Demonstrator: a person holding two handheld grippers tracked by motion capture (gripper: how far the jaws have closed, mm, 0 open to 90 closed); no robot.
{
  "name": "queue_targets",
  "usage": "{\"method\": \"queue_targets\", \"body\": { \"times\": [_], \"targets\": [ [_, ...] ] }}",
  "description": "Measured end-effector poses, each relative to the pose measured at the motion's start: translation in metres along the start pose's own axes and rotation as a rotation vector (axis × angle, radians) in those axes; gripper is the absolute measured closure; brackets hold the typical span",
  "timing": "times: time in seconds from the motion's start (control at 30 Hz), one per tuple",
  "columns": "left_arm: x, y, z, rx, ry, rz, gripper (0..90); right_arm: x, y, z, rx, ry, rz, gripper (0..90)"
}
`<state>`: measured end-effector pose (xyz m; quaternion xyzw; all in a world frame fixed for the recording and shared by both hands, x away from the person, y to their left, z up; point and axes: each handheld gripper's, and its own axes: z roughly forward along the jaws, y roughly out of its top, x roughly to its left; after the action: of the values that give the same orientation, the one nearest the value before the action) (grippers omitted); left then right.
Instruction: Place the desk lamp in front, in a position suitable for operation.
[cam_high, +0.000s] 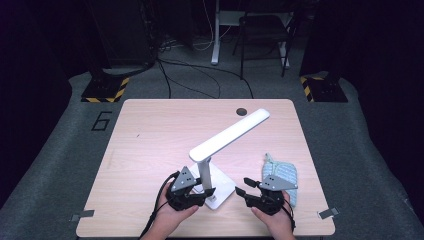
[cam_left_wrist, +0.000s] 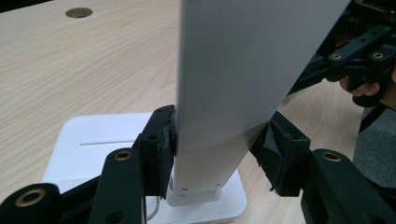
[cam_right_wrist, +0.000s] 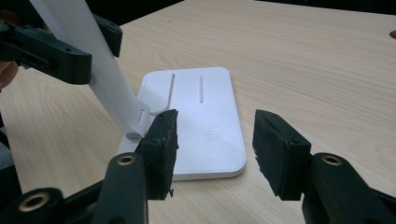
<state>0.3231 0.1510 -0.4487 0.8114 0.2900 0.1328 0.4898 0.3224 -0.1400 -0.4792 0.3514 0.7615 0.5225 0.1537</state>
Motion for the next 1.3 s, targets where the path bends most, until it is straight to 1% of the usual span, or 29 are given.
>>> {"method": "queue_targets", "body": {
  "times": [0.03, 0.13, 0.17, 0.2, 0.23, 0.33, 0.4, 0.43, 0.47, 0.53, 0.57, 0.6, 0.67, 0.7, 0.73, 0.77, 0.87, 0.9, 0.93, 1.0, 1.03, 1.07, 1.1, 1.13, 1.17, 1.2, 1.23, 1.27, 1.3],
  "targets": [
    [0.001, -0.001, -0.002, 0.003, -0.007, 0.000, 50.4, -0.001, 0.000, -0.001, -0.002, 0.003, -0.008, 50.3],
    [0.007, -0.003, -0.008, 0.003, -0.011, -0.007, 50.2, -0.004, -0.001, -0.002, -0.003, -0.007, 0.005, 50.2],
    [0.007, -0.003, -0.008, 0.003, -0.011, -0.007, 50.1, -0.004, -0.001, -0.002, -0.009, -0.012, 0.019, 50.2],
    [0.008, -0.004, -0.009, -0.002, -0.006, -0.011, 50.0, -0.005, -0.001, -0.003, -0.004, -0.012, 0.013, 49.9],
    [0.012, -0.006, -0.013, 0.000, -0.012, -0.018, 49.9, -0.006, -0.002, -0.003, -0.007, -0.011, 0.015, 49.9],
    [0.017, -0.009, -0.021, -0.006, -0.004, -0.019, 49.3, -0.007, -0.002, -0.003, -0.009, -0.013, 0.019, 49.8],
    [0.019, -0.010, -0.022, -0.008, -0.004, -0.025, 49.3, -0.006, -0.002, -0.003, -0.008, -0.014, 0.018, 49.8],
    [0.024, -0.012, -0.028, -0.016, 0.012, -0.031, 49.3, -0.006, -0.002, -0.002, -0.009, -0.015, 0.019, 49.7],
    [0.024, -0.012, -0.028, -0.016, 0.012, -0.031, 49.3, -0.006, -0.002, -0.002, -0.009, -0.015, 0.019, 49.7],
    [0.029, -0.014, -0.033, -0.021, 0.019, -0.043, 49.3, -0.006, -0.002, -0.002, -0.001, -0.020, 0.025, 49.6],
    [0.030, -0.015, -0.036, -0.032, 0.033, -0.050, 49.3, -0.006, -0.003, -0.001, -0.006, -0.012, 0.026, 49.5],
    [0.033, -0.016, -0.039, -0.032, 0.039, -0.055, 49.3, -0.007, -0.003, 0.000, -0.009, -0.014, 0.021, 49.5],
    [0.039, -0.018, -0.045, -0.051, 0.053, -0.082, 49.3, -0.007, -0.003, -0.001, 0.000, -0.009, 0.020, 49.5],
    [0.039, -0.018, -0.045, -0.051, 0.053, -0.082, 49.3, -0.007, -0.003, -0.001, 0.000, -0.009, 0.020, 49.5],
    [0.041, -0.017, -0.049, -0.042, 0.061, -0.091, 49.3, -0.008, -0.003, 0.000, -0.001, -0.015, 0.028, 49.6],
    [0.041, -0.016, -0.049, -0.050, 0.072, -0.092, 49.3, -0.009, -0.003, 0.000, 0.000, -0.018, 0.035, 49.6],
    [0.041, -0.013, -0.050, -0.052, 0.067, -0.094, 48.6, -0.010, -0.003, -0.001, -0.001, -0.016, 0.043, 49.6],
    [0.041, -0.011, -0.050, -0.056, 0.059, -0.106, 48.3, -0.011, -0.003, -0.001, -0.005, -0.019, 0.049, 49.6],
    [0.041, -0.008, -0.050, -0.063, 0.064, -0.107, 48.3, -0.011, -0.003, -0.001, -0.009, -0.023, 0.051, 49.6],
    [0.042, -0.005, -0.050, -0.062, 0.059, -0.105, 48.9, -0.011, -0.003, -0.002, -0.008, -0.026, 0.053, 49.6],
    [0.042, -0.001, -0.049, -0.061, 0.060, -0.098, 50.2, -0.013, -0.002, -0.004, -0.005, -0.033, 0.055, 49.6],
    [0.042, 0.000, -0.049, -0.054, 0.062, -0.079, 50.6, -0.014, -0.001, -0.004, -0.006, -0.036, 0.052, 49.6],
    [0.042, 0.000, -0.049, -0.054, 0.062, -0.079, 51.3, -0.014, -0.001, -0.004, -0.006, -0.036, 0.052, 49.6],
    [0.042, 0.001, -0.048, -0.040, 0.056, -0.066, 51.3, -0.014, 0.001, -0.007, 0.000, -0.051, 0.058, 49.8],
    [0.043, 0.002, -0.047, -0.040, 0.056, -0.043, 51.9, -0.018, 0.005, -0.015, -0.005, -0.087, 0.041, 50.0],
    [0.043, 0.002, -0.047, -0.040, 0.056, -0.043, 52.1, -0.018, 0.005, -0.015, -0.005, -0.087, 0.041, 50.0],
    [0.043, 0.002, -0.046, -0.044, 0.047, -0.060, 52.1, -0.020, 0.008, -0.019, -0.015, -0.113, 0.042, 49.9],
    [0.044, 0.003, -0.045, -0.037, 0.042, -0.042, 52.2, -0.023, 0.010, -0.024, -0.032, -0.138, 0.042, 49.8],
    [0.045, 0.004, -0.044, -0.037, 0.036, -0.041, 52.3, -0.027, 0.012, -0.030, -0.035, -0.163, 0.038, 49.4]
  ]
}}
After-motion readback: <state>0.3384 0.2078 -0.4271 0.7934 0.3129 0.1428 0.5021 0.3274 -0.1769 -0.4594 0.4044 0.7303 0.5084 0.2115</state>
